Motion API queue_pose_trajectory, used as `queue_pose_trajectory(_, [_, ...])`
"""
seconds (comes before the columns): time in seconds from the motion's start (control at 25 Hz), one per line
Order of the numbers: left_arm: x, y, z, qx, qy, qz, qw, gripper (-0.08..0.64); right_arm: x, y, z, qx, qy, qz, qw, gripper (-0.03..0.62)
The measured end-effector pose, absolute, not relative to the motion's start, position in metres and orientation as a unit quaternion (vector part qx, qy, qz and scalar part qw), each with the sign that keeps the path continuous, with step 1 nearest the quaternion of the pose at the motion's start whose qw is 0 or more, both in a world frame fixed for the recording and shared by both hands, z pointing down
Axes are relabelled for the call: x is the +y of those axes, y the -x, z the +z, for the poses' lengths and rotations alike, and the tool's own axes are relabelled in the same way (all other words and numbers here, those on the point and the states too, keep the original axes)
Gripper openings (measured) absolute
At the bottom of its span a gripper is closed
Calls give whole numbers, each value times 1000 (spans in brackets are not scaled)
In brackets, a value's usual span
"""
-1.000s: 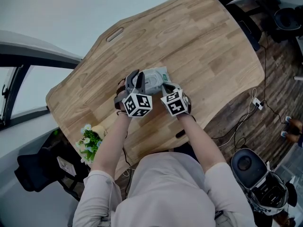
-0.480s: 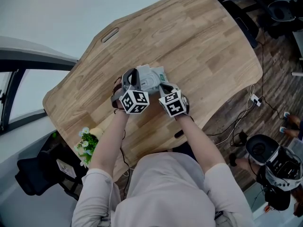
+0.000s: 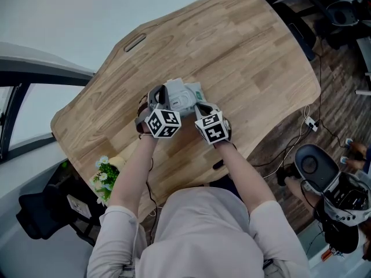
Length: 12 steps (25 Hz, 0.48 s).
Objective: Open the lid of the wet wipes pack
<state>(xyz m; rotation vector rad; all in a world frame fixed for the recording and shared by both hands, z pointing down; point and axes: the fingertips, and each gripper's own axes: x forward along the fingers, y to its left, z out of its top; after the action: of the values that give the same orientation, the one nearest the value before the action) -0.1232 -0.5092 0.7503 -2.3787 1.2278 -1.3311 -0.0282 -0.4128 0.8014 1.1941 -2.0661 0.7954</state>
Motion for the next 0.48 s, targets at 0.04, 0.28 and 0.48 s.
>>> queue_pose_trajectory(0.04, [-509, 124, 750, 410, 793, -444, 75, 21, -415, 27, 802, -782, -455, 295, 307, -3])
queue_pose_trajectory(0.28, [-502, 126, 746, 408, 795, -442, 74, 21, -414, 25, 805, -775, -467, 303, 299, -3])
queue_pose_trajectory(0.48, [-493, 127, 738, 414, 800, -430, 62, 21, -414, 20, 800, -766, -480, 334, 268, 6])
